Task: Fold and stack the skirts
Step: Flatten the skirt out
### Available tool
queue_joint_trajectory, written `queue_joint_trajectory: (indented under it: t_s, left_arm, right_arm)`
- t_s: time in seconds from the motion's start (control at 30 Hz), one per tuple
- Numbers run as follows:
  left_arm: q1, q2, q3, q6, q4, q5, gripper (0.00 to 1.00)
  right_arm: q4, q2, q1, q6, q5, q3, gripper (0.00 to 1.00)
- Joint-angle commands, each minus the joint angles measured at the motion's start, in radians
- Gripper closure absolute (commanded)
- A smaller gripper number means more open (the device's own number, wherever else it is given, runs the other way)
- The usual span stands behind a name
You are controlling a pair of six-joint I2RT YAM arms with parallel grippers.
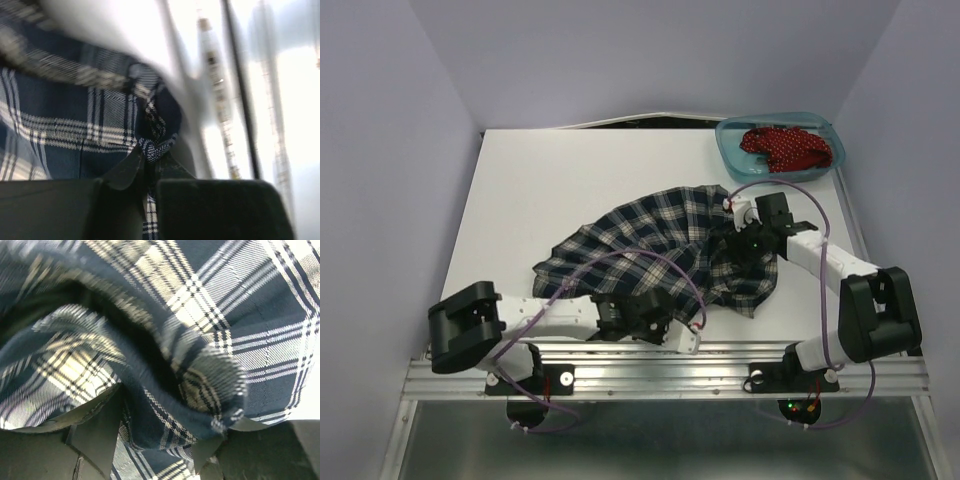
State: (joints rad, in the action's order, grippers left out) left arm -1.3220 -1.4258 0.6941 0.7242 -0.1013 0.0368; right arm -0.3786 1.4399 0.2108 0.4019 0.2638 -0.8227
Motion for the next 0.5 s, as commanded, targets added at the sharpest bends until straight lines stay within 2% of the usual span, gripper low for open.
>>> queue_joint_trajectory:
  t_s: [0.0,0.03,0.13,0.2,0.33,0.37,0.47]
  left_arm:
    - [0.17,0.202,0.045,-0.016,-0.076,0.087,1.0]
    - [0.255,0.241,0.065,-0.019,-0.095,0.165,1.0]
    - [0.39,0.352,0.093,-0.022,-0.168,0.282,1.0]
    - [0.435,0.387,0.107,-0.022,-0.204,0.32,1.0]
    - [0.572,0.406,0.134,-0.032,-0.251,0.412,1.0]
    - [0.646,0.403,0.14,-0.037,-0.253,0.434,1.0]
    - [0.751,0.369,0.166,-0.077,-0.25,0.506,1.0]
  right_arm:
    - [-0.008,-0.058,-0.005,0.028,-0.009,-0.039,0.43]
    - [-0.013,-0.065,-0.005,0.034,0.001,-0.042,0.43]
    - [-0.031,-0.084,-0.005,0.037,0.058,-0.064,0.45]
    - [-0.04,-0.093,-0.005,0.035,0.118,-0.082,0.44]
    - [-0.069,-0.11,-0.014,0.028,0.183,-0.119,0.42]
    - [-0.071,-0.113,-0.014,0.034,0.186,-0.122,0.42]
    - [-0.059,-0.118,-0.024,0.051,0.204,-0.13,0.44]
